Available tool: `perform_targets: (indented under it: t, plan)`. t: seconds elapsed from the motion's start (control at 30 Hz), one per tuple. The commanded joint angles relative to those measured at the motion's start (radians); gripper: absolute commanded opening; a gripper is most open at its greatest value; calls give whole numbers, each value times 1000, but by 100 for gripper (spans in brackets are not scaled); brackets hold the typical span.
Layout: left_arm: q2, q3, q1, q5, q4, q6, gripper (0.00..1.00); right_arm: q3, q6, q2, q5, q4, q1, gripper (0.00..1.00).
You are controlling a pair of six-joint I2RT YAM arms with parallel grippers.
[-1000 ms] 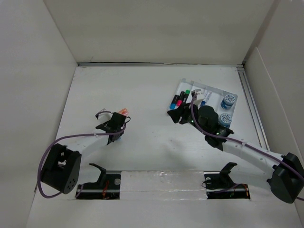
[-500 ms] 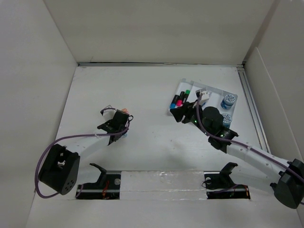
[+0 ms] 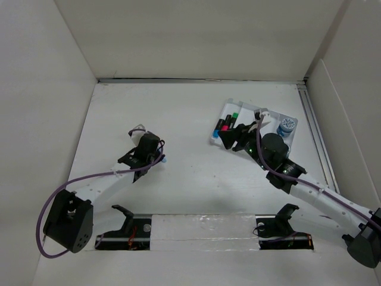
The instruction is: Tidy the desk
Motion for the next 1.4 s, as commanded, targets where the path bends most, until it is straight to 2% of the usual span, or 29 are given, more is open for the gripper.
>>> perform_targets:
  t: [0.0,0.13,0.17,0.23,0.27,0.33,0.37,0.47,0.57,0.63,0.7,1.0,1.23,1.27,1.33,1.37]
  plan:
    - [-25,11,-1,37,63,24,0,68,-11,-9,4,6,18,55]
    - [-5,24,-1,115,147,45,0,114,-9,-3,24,9,18,55]
    - [15,37,-37,112,187,48,0,126,-5,-3,27,7,18,55]
    - [47,74,-88,66,214,51,0,152,-2,-3,34,12,18,55]
    - [126,171,-192,5,212,70,0,157,-2,-3,32,29,18,55]
    - [156,207,-223,-43,211,83,0,154,-5,-3,38,30,18,55]
    - [217,284,-243,-51,209,93,0,143,-11,-6,50,38,18,55]
    - [304,370,-282,-2,249,128,0,45,-15,-56,135,104,18,54]
    - [378,445,-301,72,394,163,0,-51,-6,-150,244,158,9,54]
    - [429,496,-312,107,416,203,0,-85,1,-211,299,190,-2,54]
    - [568,601,-334,142,445,266,0,-128,23,-254,299,211,-25,54]
    - [800,858,-334,283,425,341,0,-129,57,-231,258,213,-54,53]
    - [964,1039,-334,372,311,381,0,-125,57,-230,247,202,-63,53]
    - [973,1048,-334,383,304,389,6,-127,58,-228,248,208,-63,54]
    - [990,1067,-334,383,283,390,10,-125,57,-220,242,205,-63,54]
    - [993,1070,-334,380,283,389,17,-118,57,-220,239,199,-72,54]
